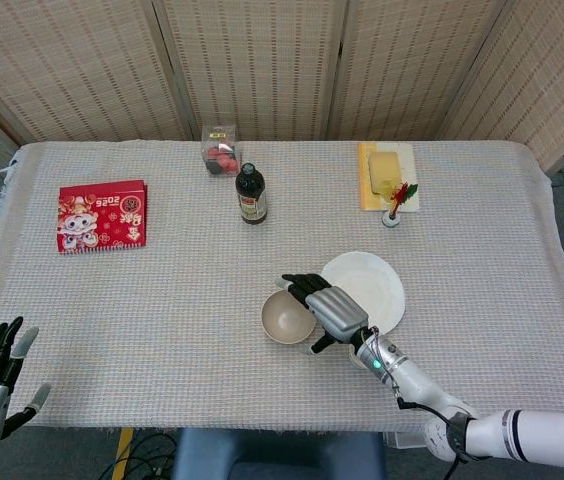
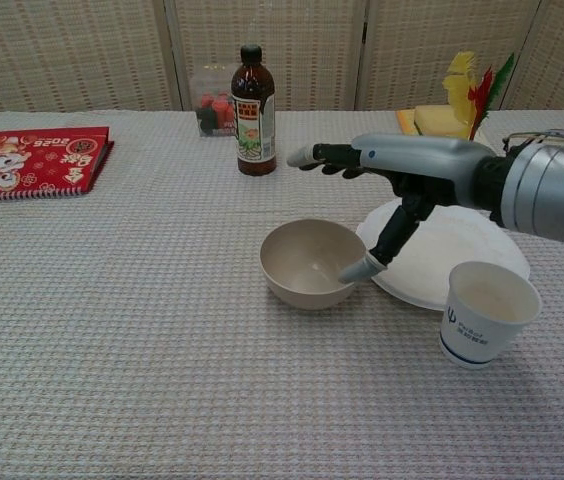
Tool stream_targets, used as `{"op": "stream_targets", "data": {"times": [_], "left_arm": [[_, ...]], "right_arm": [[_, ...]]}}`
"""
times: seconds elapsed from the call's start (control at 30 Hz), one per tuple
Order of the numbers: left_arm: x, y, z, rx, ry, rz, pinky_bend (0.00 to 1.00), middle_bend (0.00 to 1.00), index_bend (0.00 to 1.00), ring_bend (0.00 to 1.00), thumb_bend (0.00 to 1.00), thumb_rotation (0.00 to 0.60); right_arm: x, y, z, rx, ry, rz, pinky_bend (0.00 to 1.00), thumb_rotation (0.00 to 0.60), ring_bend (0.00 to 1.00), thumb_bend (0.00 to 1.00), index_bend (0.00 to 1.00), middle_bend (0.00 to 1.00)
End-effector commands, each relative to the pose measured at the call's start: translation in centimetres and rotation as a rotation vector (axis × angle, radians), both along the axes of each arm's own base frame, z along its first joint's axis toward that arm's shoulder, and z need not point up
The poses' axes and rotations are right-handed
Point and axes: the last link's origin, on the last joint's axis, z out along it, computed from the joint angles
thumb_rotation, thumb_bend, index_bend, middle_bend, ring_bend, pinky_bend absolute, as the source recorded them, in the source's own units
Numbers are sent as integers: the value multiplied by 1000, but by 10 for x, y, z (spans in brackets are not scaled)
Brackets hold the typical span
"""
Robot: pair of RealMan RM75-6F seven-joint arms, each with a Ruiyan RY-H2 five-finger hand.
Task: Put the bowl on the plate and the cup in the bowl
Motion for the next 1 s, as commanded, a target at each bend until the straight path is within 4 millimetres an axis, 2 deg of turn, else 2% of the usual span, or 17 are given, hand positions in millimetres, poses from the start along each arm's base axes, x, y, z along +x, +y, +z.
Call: {"op": "stream_targets", "data": {"times": [0.03,0.37,1.0], "left_arm": [[-1,1,1,-2,-2,5,262,0,0,0,314,600],[-1,-5,9,19,-22,-5,262,0,0,0,314,600],[-3,-9,15,38,-32,-6,262,0,0,0,314,600]], "right_arm": [[7,0,-14,15,-14,9,0,600,0,2,0,0],[18,-6,-39,17,3,14,0,600,0,2,0,0],[10,-10,-51,37,56,-13,0,600,0,2,0,0]]}}
